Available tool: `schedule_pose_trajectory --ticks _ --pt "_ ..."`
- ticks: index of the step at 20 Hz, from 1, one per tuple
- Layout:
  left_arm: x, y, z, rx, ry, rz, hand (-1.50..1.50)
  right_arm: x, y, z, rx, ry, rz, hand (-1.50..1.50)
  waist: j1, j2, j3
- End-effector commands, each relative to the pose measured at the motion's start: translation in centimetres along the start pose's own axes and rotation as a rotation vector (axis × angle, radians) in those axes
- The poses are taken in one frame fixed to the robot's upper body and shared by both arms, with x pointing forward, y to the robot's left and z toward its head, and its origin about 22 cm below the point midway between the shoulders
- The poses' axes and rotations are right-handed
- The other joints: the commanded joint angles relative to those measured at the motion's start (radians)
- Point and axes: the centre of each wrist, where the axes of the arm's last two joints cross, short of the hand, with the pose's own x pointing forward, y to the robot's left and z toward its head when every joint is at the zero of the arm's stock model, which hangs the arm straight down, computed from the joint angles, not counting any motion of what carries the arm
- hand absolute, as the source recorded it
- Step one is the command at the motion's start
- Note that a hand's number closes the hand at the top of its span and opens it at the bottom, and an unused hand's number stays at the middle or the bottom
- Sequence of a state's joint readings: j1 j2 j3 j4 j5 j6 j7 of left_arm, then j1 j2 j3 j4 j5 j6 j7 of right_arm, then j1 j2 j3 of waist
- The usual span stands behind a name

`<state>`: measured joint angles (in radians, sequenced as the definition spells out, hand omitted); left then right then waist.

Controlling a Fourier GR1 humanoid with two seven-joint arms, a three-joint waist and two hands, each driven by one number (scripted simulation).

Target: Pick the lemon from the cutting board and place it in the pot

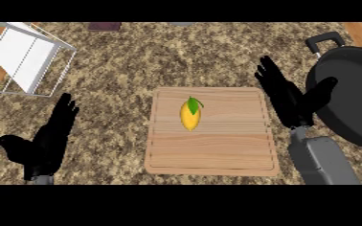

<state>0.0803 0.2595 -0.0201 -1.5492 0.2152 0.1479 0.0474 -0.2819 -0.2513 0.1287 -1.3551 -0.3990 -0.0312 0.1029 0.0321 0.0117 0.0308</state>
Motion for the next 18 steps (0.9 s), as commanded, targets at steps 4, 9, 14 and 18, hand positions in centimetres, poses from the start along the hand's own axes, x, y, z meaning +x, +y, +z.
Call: schedule_pose_trajectory --ticks 4,9,14,18 --pt "6.4 -0.3 -2.6 0.024 -0.194 -0.037 0.00 4.8 0.0 -4.7 0.095 -0.282 0.184 1.50 0.011 -0.001 -0.028" --pt "8.2 -1.7 -4.1 -0.031 -0.216 -0.015 0.00 2.3 -0.9 -5.0 0.023 -0.402 0.648 -1.50 0.010 0.012 -0.028" --pt "10.0 -2.4 -5.4 -0.010 -0.218 -0.020 0.00 0.7 0.4 -7.1 0.125 -0.597 0.490 -1.50 -0.013 -0.002 -0.029" --pt "8.8 -1.2 -5.9 -0.005 -0.187 0.003 0.00 3.1 1.0 -8.3 0.224 -0.617 0.572 -1.50 -0.025 -0.009 -0.031"
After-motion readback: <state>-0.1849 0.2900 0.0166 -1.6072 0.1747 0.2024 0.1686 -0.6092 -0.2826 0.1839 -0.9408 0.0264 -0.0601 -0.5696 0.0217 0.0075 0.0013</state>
